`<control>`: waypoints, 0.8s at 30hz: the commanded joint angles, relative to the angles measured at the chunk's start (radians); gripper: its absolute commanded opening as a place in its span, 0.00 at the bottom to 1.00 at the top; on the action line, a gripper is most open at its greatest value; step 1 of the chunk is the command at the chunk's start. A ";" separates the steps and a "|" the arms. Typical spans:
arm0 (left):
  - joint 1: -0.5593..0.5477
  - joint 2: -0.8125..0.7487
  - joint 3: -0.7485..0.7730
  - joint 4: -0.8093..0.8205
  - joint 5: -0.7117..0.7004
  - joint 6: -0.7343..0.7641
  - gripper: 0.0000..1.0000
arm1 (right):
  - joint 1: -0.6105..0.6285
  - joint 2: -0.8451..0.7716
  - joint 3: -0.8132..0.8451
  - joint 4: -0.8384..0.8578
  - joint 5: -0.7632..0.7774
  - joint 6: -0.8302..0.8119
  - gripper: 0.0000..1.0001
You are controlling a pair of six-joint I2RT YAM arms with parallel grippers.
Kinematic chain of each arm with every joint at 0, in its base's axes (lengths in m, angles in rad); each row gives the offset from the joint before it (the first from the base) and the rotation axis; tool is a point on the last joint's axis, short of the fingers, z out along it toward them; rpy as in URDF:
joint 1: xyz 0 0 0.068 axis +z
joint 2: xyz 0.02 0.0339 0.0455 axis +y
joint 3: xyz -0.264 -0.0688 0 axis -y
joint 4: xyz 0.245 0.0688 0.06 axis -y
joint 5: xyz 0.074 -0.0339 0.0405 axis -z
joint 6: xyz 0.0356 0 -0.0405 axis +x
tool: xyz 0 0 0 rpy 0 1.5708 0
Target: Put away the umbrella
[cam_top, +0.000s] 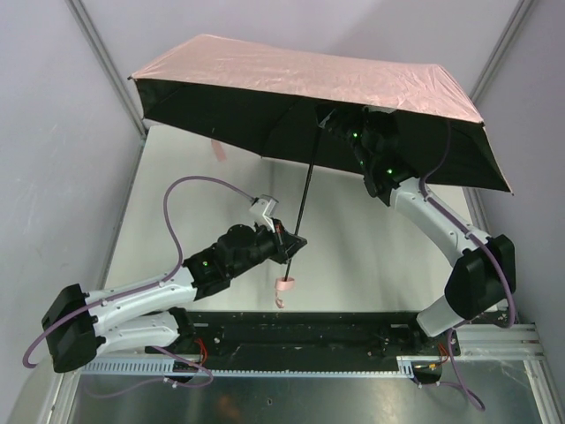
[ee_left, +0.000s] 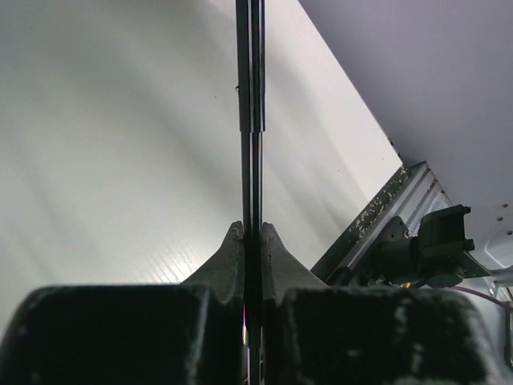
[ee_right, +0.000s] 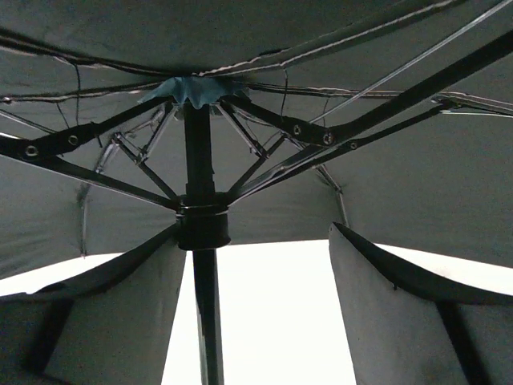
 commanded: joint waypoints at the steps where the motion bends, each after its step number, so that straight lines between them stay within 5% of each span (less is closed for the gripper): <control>1: -0.007 -0.011 -0.001 0.067 0.004 0.004 0.00 | -0.018 0.008 0.049 0.119 0.018 0.072 0.72; 13: -0.009 -0.020 -0.035 0.079 0.022 -0.003 0.00 | 0.026 0.064 0.107 0.191 0.152 0.029 0.49; 15: -0.009 -0.033 -0.046 0.079 0.016 -0.005 0.00 | 0.032 0.086 0.143 0.178 0.152 -0.004 0.33; 16: -0.009 -0.039 -0.051 0.079 0.014 -0.003 0.00 | 0.038 0.093 0.163 0.170 0.146 -0.035 0.17; 18: -0.008 -0.055 -0.065 0.079 -0.011 -0.007 0.00 | 0.068 0.094 0.193 0.146 0.165 -0.126 0.04; 24: 0.067 -0.098 -0.025 0.075 0.012 -0.018 0.00 | 0.222 0.046 0.288 -0.124 0.136 -0.376 0.00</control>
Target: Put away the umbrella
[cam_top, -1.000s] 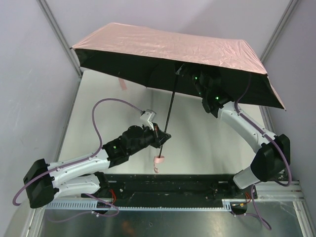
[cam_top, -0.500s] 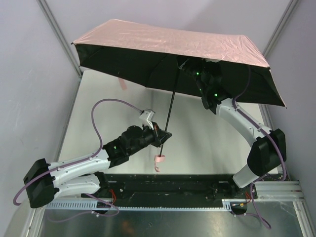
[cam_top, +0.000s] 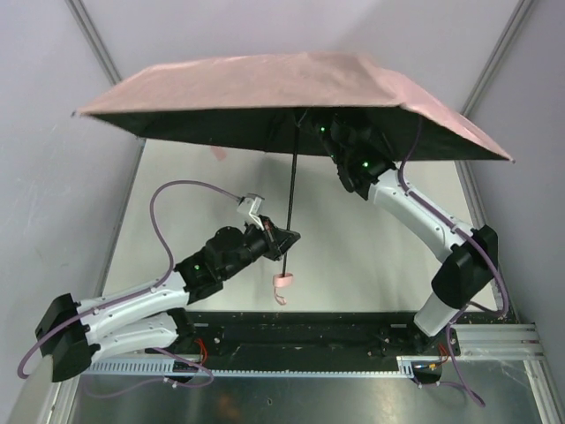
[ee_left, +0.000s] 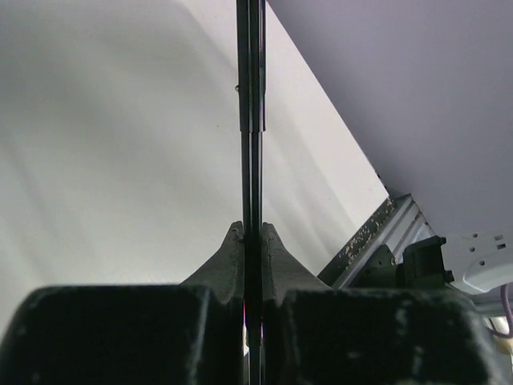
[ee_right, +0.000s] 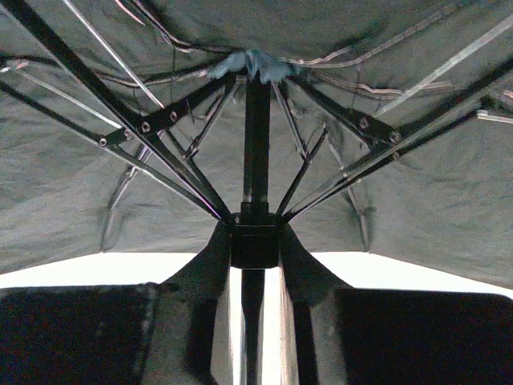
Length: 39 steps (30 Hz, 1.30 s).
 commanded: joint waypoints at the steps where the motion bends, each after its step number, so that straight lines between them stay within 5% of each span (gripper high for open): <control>1: 0.057 -0.026 0.044 0.006 0.067 0.025 0.00 | 0.101 -0.100 0.025 -0.092 0.036 -0.196 0.00; 11: 0.145 0.088 0.199 0.051 0.172 0.021 0.00 | 0.225 -0.201 -0.221 -0.115 -0.012 -0.116 0.00; 21: 0.181 0.097 0.190 0.209 0.322 -0.028 0.00 | 0.133 -0.233 -0.496 0.002 -0.207 0.014 0.00; 33: 0.219 0.097 0.141 0.215 0.377 -0.077 0.00 | 0.108 -0.371 -0.567 0.117 -0.173 0.140 0.00; 36: 0.213 0.121 0.103 0.215 0.405 -0.109 0.06 | 0.108 -0.377 -0.555 0.195 -0.133 0.156 0.00; 39: 0.202 0.103 0.053 0.223 0.399 -0.129 0.28 | 0.117 -0.367 -0.518 0.199 -0.076 0.139 0.00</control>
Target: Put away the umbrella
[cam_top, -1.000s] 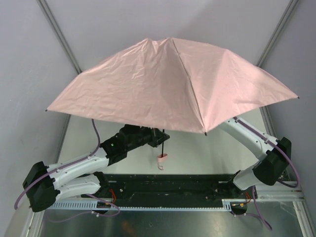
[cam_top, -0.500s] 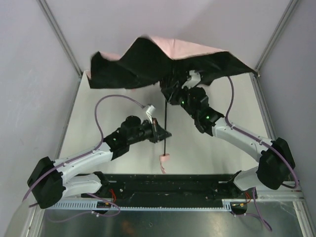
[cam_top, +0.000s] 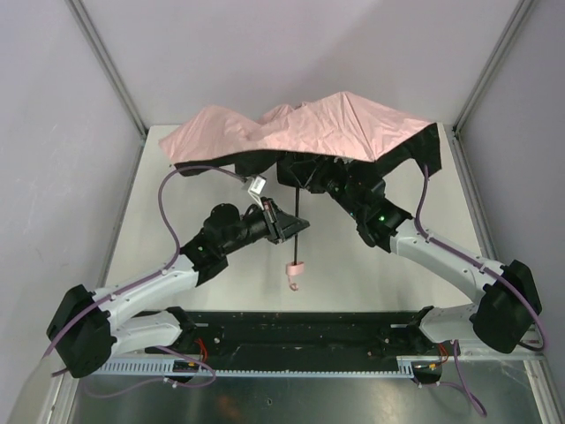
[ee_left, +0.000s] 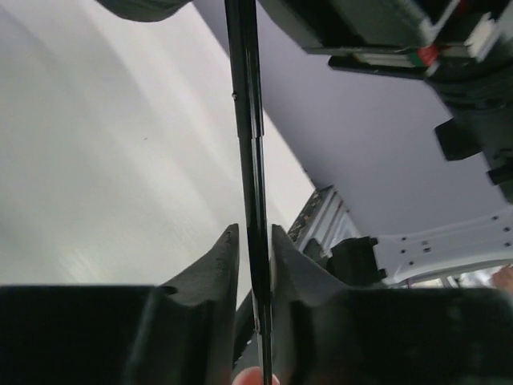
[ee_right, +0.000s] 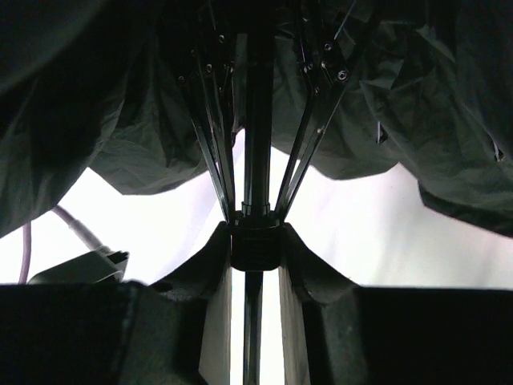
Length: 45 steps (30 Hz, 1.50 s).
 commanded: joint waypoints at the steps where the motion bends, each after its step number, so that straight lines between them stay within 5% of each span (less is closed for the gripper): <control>1: -0.006 -0.035 -0.051 0.127 -0.007 -0.013 0.37 | -0.001 -0.022 0.048 0.086 0.088 0.008 0.00; 5: -0.027 -0.060 -0.093 0.127 0.012 0.004 0.64 | -0.003 -0.011 0.092 0.075 0.098 -0.023 0.00; 11: -0.093 -0.012 -0.105 0.127 0.043 0.016 0.73 | 0.031 -0.004 0.127 0.075 0.140 -0.091 0.00; 13: -0.107 0.017 -0.098 0.126 0.036 0.022 0.66 | 0.042 -0.005 0.133 0.078 0.154 -0.110 0.00; 17: -0.086 0.055 -0.066 0.112 0.041 0.046 0.25 | 0.059 -0.002 0.178 0.009 0.168 -0.175 0.00; 21: -0.024 0.031 -0.020 0.112 0.053 0.085 0.03 | 0.065 0.002 0.187 -0.125 0.120 -0.231 0.00; 25: 0.059 0.034 0.045 0.113 0.071 0.110 0.00 | 0.051 0.074 0.186 -0.248 -0.010 -0.156 0.00; 34: 0.104 0.066 0.050 0.168 0.137 0.062 0.00 | 0.203 0.140 0.100 -0.285 0.122 -0.052 0.00; 45: 0.090 -0.022 -0.111 0.205 0.165 0.029 0.00 | 0.002 0.059 0.067 -0.125 -0.127 -0.069 0.00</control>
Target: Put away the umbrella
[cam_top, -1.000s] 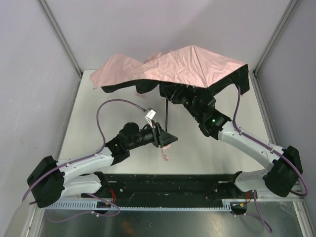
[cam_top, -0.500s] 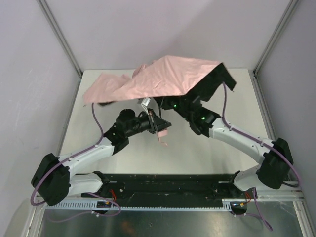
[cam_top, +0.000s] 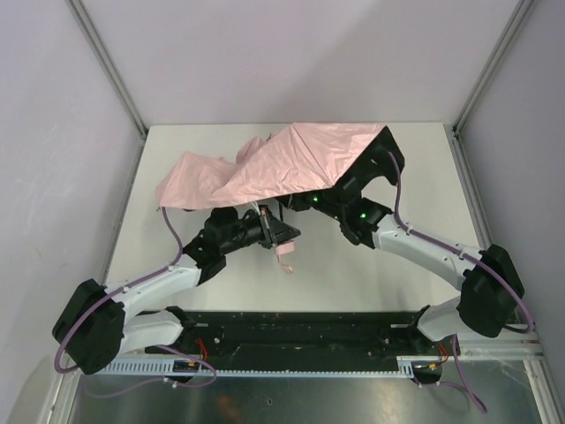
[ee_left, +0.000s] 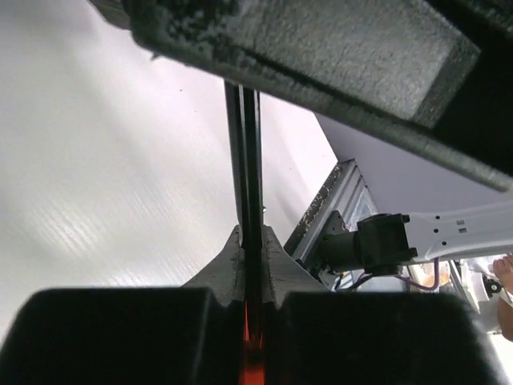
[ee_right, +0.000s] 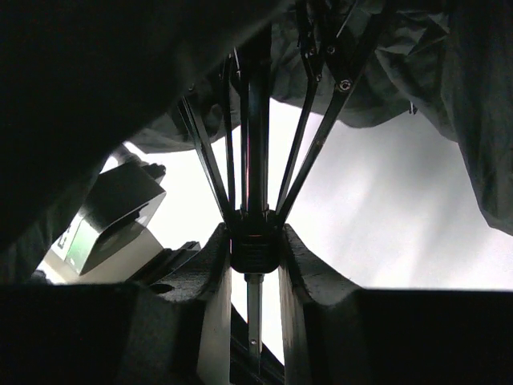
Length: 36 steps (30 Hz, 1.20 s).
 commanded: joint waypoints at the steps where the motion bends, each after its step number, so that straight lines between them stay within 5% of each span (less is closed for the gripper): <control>1: -0.008 -0.075 -0.018 0.156 0.045 0.036 0.03 | -0.060 -0.080 -0.007 0.066 -0.045 -0.032 0.00; 5: -0.021 -0.064 -0.043 0.158 0.080 0.012 0.65 | -0.041 -0.125 -0.105 0.254 -0.003 -0.176 0.00; 7: -0.040 -0.099 -0.082 0.158 0.082 0.020 0.78 | -0.094 -0.128 -0.124 0.335 -0.062 -0.196 0.00; 16: -0.079 -0.560 -0.319 0.157 0.256 0.070 0.79 | -0.417 -0.080 -0.130 0.615 -0.444 -0.240 0.00; 21: -0.080 -0.819 -0.288 0.128 0.329 0.042 0.80 | -0.552 -0.021 -0.134 0.775 -0.714 -0.172 0.00; 26: -0.079 -0.806 0.082 -0.279 -0.053 0.086 0.97 | -0.572 -0.045 -0.170 0.806 -0.848 -0.200 0.00; 30: -0.078 -0.711 0.284 -0.545 -0.388 0.076 0.99 | -0.569 -0.070 -0.196 0.807 -0.883 -0.196 0.00; 36: -0.078 -0.610 0.325 -0.554 -0.446 0.087 1.00 | -0.531 -0.100 -0.205 0.756 -0.916 -0.230 0.00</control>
